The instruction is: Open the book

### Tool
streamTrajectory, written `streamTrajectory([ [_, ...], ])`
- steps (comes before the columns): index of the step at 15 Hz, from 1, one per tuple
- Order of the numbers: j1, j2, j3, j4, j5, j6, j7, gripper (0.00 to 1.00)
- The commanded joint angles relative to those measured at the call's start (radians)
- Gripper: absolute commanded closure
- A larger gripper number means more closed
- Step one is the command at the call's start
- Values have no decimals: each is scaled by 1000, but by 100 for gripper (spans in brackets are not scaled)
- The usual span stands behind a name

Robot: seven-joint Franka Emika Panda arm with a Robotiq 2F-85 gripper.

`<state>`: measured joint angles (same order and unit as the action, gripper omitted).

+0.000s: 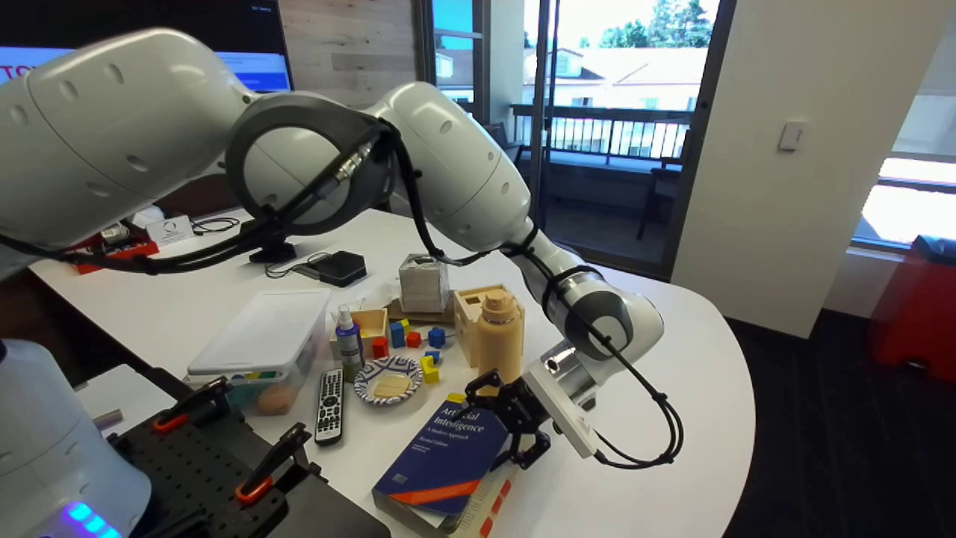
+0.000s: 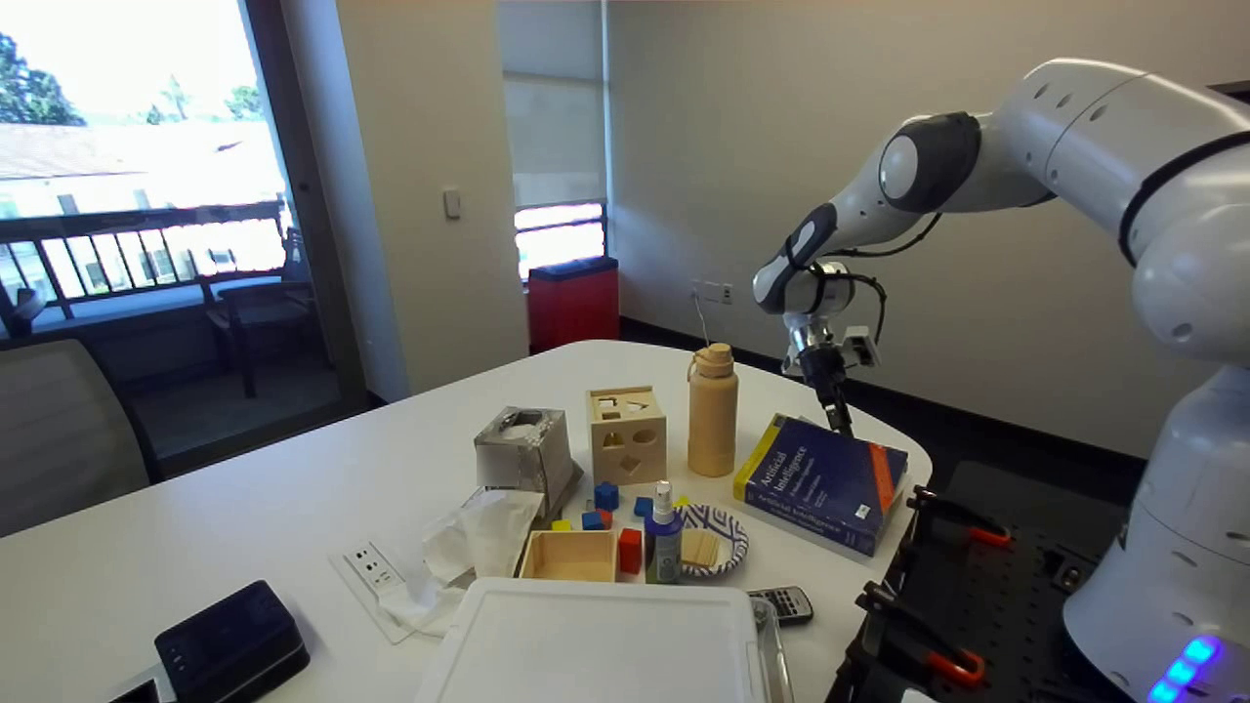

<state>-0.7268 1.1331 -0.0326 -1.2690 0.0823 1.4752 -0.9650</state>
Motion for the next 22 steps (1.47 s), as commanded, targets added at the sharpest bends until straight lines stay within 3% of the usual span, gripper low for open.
streamTrajectory([
  [1,18,18,-3,39,-10,-82,-29,0],
  [22,49,-46,-11,-60,-48,-117,-263,0],
])
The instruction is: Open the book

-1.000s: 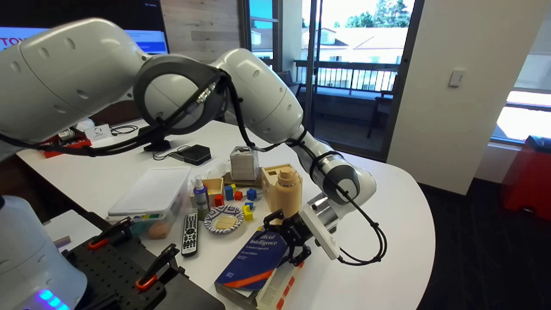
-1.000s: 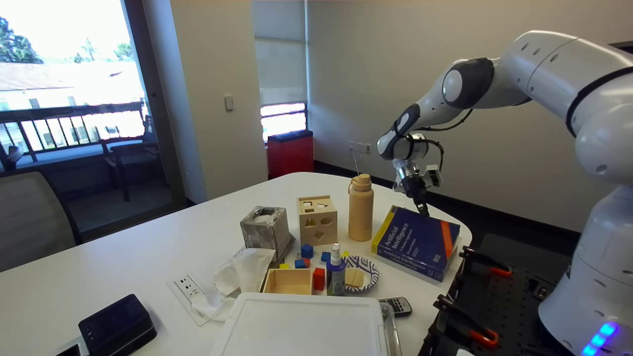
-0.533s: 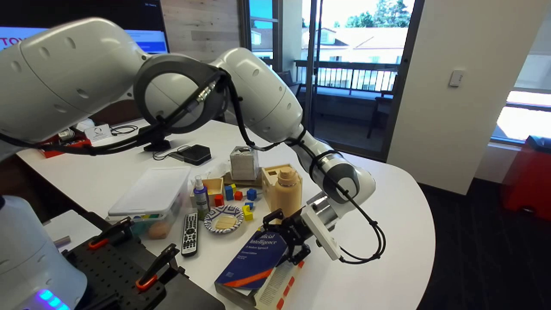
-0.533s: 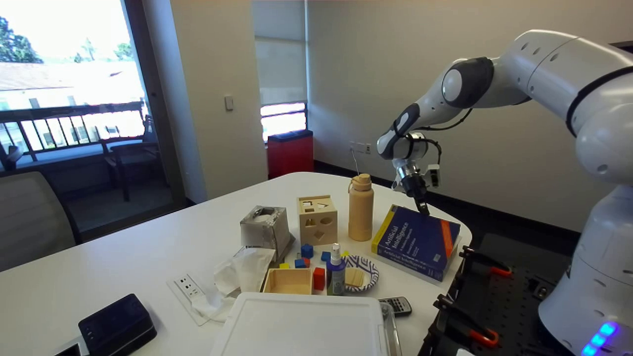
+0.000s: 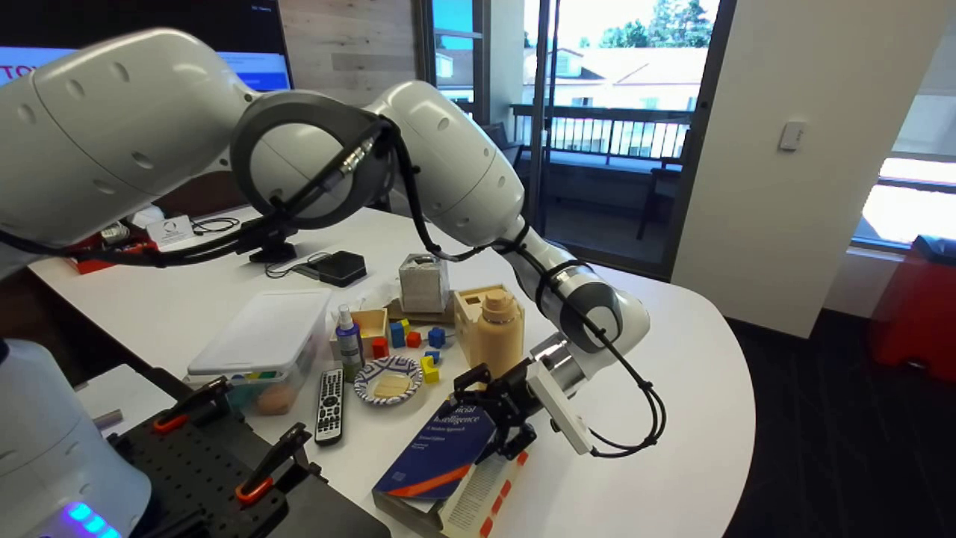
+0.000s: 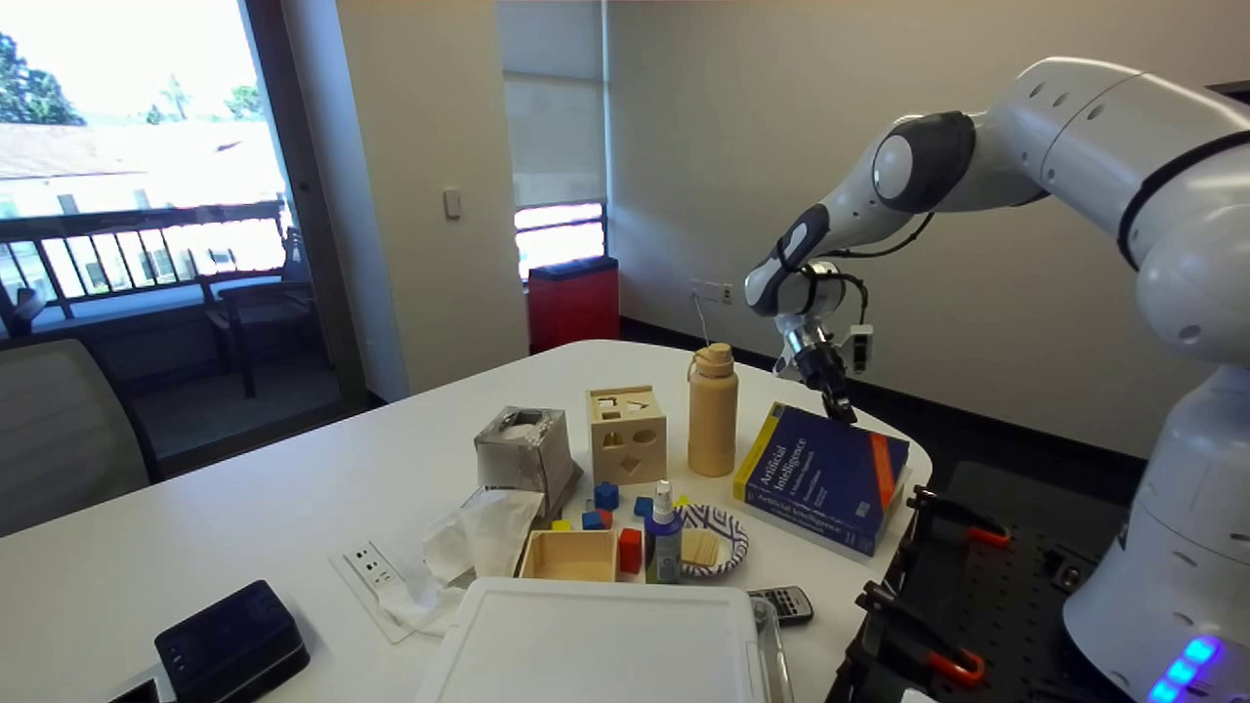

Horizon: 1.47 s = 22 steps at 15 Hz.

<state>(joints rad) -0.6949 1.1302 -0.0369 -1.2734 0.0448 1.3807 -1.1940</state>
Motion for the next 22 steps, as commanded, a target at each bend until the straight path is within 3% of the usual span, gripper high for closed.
streamTrajectory([
  [1,20,-44,-7,-62,-9,-22,-34,0],
  [16,69,-187,-14,-289,-17,20,-152,0],
  [22,122,-223,-18,-404,-28,79,-144,0],
])
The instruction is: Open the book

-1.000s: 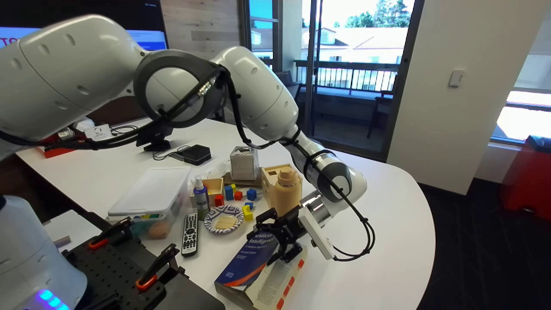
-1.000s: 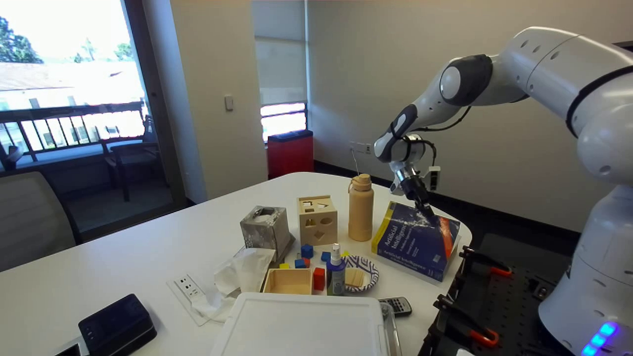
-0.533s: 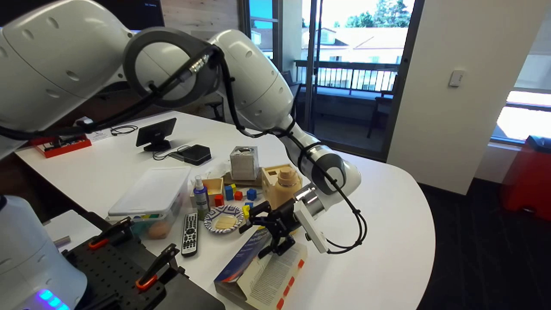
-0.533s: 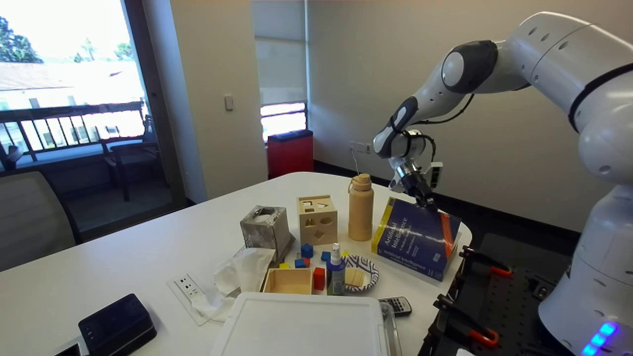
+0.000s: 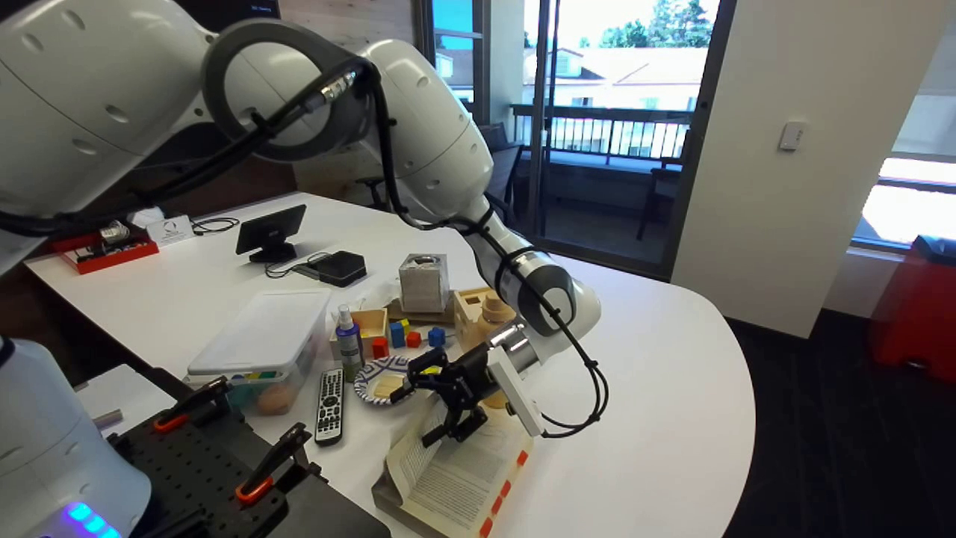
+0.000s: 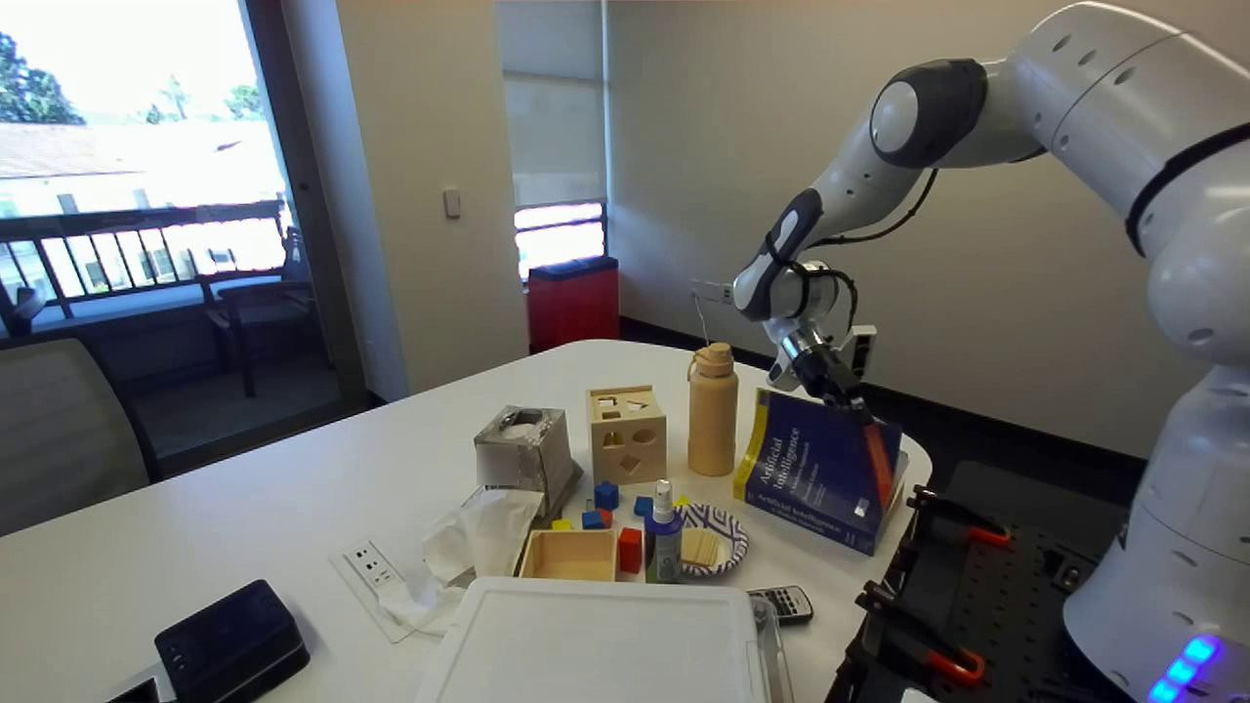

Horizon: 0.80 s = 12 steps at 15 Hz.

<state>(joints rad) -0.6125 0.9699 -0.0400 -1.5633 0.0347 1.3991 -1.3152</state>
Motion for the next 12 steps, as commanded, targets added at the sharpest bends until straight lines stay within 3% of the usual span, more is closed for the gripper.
streamTrajectory([
  [1,50,-65,-15,-134,-19,71,-21,0],
  [12,150,-67,-19,-312,-7,230,1,0],
])
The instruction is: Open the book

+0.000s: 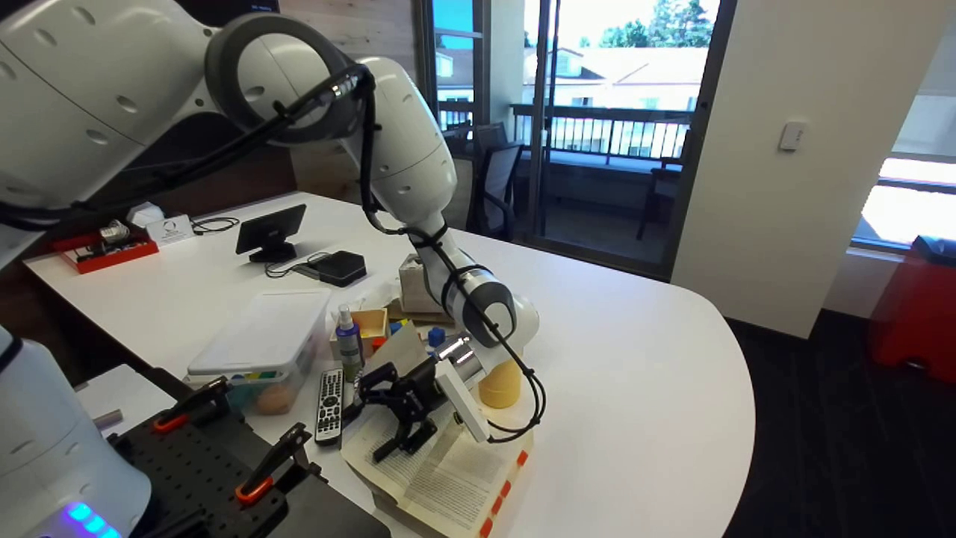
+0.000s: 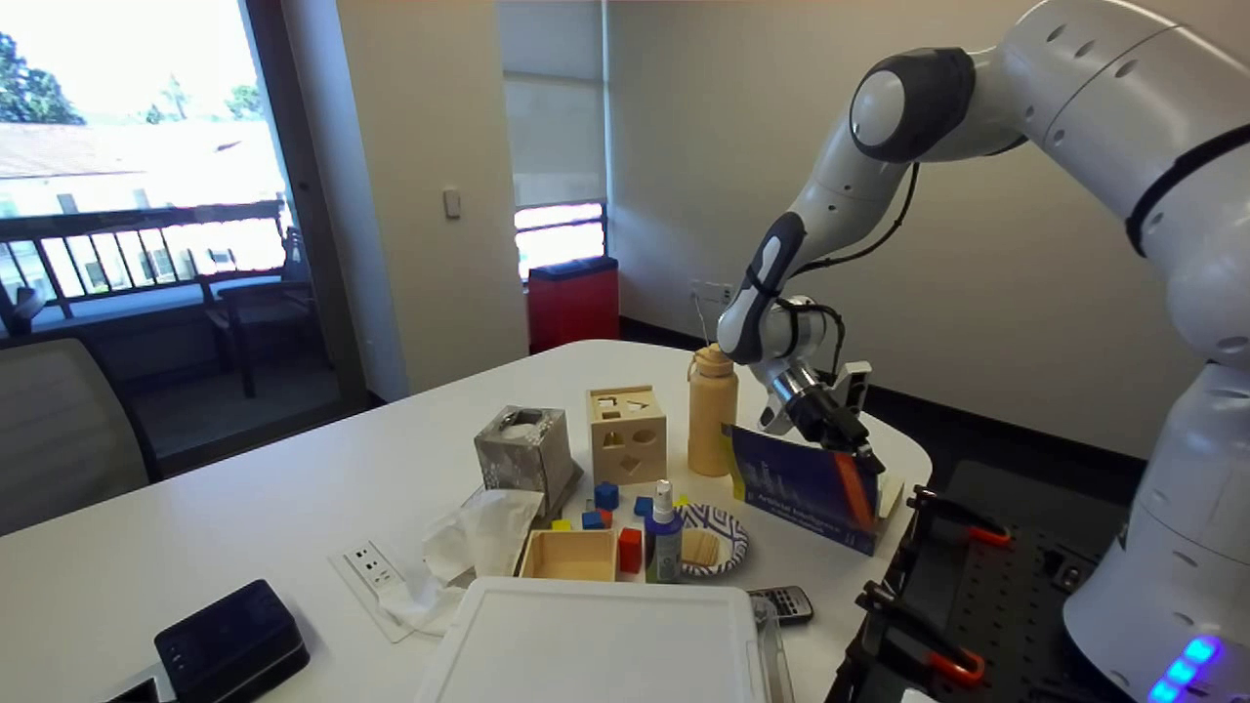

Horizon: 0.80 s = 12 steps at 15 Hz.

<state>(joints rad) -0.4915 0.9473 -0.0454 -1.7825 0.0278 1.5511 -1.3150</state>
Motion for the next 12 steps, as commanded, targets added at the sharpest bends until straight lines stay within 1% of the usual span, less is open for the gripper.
streamTrajectory([
  [1,36,-40,-14,-108,0,102,6,0],
  [4,53,-32,-15,-154,0,175,19,0],
  [7,57,-40,-14,-192,4,221,16,0],
  [12,27,-98,-21,-225,36,245,1,0],
])
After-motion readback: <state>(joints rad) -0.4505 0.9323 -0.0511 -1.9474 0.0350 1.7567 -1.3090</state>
